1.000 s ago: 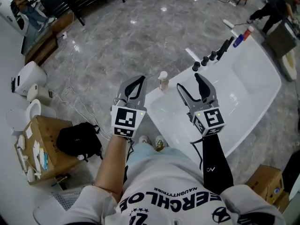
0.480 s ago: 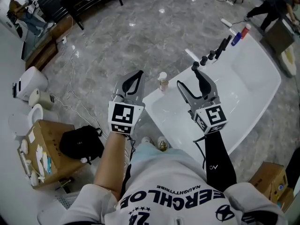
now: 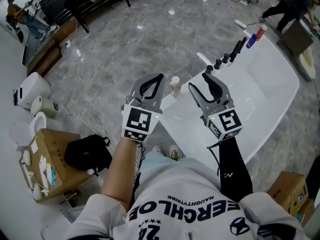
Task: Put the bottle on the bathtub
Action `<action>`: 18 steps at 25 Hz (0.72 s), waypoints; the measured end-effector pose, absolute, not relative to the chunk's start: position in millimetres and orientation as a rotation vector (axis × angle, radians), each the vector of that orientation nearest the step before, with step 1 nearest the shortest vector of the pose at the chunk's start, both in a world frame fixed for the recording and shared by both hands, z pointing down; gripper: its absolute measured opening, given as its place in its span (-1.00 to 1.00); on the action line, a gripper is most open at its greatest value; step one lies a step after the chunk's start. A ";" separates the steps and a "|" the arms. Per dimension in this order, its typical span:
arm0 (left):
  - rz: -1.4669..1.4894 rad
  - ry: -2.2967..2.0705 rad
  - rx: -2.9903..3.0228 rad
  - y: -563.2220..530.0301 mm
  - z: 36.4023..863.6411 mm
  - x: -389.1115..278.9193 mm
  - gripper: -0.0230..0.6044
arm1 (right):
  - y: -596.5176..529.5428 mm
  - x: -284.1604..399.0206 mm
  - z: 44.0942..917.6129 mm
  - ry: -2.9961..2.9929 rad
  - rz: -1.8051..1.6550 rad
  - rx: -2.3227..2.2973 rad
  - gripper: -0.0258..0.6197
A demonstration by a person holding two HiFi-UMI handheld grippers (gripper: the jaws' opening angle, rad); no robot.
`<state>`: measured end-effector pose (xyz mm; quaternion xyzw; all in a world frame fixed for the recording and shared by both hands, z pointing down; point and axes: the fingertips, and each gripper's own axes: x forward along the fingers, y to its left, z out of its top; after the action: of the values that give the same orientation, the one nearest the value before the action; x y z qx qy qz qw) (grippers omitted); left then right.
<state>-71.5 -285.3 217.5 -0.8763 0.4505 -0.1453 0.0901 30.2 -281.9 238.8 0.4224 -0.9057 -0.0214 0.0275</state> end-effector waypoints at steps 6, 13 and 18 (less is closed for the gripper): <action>-0.410 1.357 -2.611 -286.8 213.7 -72.3 -0.92 | -281.3 26.8 238.9 -2.792 -0.062 1.263 -0.32; -0.395 1.358 -2.604 -286.6 208.4 -66.6 -0.92 | -285.0 31.0 234.1 -2.779 -0.051 1.271 -0.60; -0.400 1.357 -2.599 -287.0 207.0 -67.1 -0.92 | -283.9 33.2 232.5 -2.772 -0.069 1.271 -0.83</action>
<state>-67.1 -287.0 207.0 -0.8747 0.4567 -0.1348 0.0909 33.2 -283.9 232.5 0.4163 -0.9078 -0.0226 0.0458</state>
